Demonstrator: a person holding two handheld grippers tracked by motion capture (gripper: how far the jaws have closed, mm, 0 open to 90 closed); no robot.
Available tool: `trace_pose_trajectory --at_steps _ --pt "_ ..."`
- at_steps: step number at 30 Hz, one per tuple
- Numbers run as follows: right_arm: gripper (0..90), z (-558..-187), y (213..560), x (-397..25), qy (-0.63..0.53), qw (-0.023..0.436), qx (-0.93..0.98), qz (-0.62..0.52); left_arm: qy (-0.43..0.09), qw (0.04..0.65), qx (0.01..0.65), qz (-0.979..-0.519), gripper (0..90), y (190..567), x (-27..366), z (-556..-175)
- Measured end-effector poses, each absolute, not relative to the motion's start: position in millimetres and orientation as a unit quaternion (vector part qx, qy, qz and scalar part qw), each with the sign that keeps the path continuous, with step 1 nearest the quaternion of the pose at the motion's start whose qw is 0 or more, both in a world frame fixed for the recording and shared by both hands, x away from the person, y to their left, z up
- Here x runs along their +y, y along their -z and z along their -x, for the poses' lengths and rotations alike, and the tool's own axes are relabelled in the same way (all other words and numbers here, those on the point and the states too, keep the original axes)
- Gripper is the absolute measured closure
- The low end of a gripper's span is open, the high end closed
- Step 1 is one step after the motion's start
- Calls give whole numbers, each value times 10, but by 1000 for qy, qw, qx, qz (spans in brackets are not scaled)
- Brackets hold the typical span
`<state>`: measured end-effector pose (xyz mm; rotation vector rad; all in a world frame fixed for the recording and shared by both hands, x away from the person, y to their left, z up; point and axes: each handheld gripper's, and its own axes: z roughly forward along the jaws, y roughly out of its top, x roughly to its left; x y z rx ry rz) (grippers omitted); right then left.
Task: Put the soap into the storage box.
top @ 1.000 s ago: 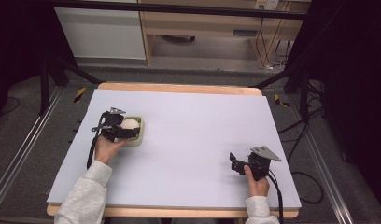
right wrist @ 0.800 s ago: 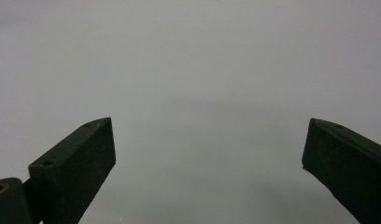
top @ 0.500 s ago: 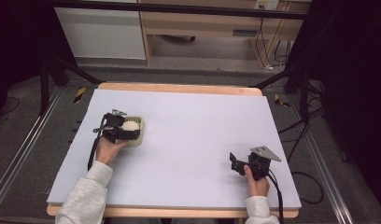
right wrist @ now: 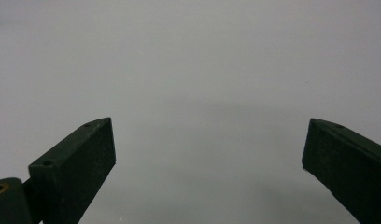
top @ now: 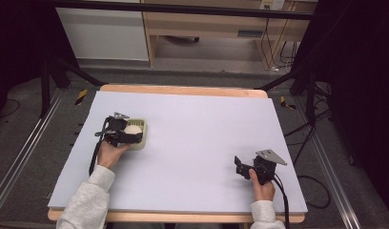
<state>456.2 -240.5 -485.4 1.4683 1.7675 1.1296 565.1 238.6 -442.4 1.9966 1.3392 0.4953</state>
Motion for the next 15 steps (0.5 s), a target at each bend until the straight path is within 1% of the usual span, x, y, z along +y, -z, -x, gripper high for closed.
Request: trace_pose_trajectory --at_steps 11,15 --pt "31 -4559 4853 -2406 -424 288 660 -550 -206 358 501 -761 166 4225 2437 -5414" --pt "31 -4558 4853 -2409 -425 287 660 -550 -207 367 499 -757 165 4218 2476 -5315"
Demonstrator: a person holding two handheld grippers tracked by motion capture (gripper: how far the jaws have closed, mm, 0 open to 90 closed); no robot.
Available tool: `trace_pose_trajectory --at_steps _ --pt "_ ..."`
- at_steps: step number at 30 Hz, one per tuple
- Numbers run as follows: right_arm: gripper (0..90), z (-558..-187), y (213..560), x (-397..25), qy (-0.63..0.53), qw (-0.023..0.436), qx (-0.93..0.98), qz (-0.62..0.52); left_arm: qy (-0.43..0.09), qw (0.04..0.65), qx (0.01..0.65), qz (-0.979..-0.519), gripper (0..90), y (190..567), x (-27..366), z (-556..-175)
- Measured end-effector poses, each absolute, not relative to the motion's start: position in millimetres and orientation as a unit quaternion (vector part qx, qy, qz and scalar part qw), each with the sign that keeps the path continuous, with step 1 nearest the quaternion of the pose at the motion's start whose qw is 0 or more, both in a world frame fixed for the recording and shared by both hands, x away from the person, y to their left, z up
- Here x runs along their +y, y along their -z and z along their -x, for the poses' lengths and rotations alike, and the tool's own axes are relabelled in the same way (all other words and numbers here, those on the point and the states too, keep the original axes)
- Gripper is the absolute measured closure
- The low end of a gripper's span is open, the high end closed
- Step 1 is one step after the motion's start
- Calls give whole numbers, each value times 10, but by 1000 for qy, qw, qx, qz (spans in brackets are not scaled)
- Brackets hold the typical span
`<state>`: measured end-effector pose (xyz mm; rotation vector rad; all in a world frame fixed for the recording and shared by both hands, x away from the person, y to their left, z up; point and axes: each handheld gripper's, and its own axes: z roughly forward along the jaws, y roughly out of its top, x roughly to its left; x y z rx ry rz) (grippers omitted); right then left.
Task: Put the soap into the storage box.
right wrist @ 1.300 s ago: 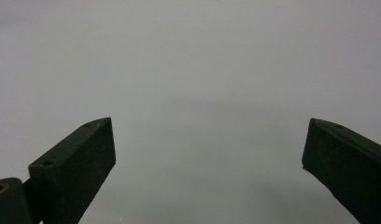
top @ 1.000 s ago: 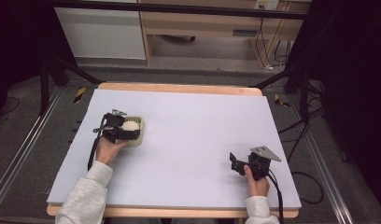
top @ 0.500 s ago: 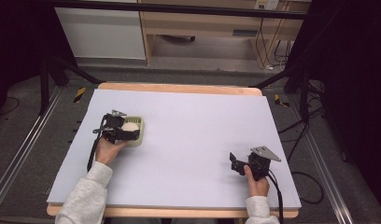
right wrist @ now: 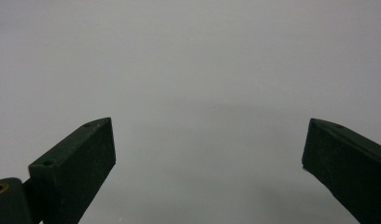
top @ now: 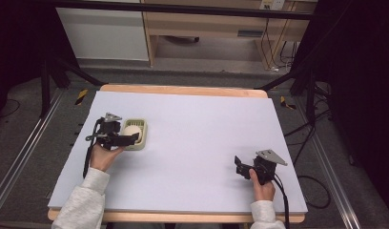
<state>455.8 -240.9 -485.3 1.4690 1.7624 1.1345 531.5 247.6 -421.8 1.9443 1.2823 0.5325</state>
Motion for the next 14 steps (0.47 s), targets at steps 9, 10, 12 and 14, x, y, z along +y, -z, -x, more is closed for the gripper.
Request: trace_pose_trajectory --at_steps 9,10,12,14 --pt "31 -4554 4854 -2402 -425 290 659 -549 -214 384 504 -744 166 4281 2631 -4991" --pt "31 -4554 4854 -2402 -425 290 659 -549 -217 386 504 -742 166 4289 2649 -4951" --pt "31 -4555 4855 -2403 -425 289 659 -550 -224 392 509 -733 153 4319 2717 -4841" --pt "31 -4556 4855 -2405 -425 290 659 -549 -223 394 513 -730 154 4340 2739 -4799"
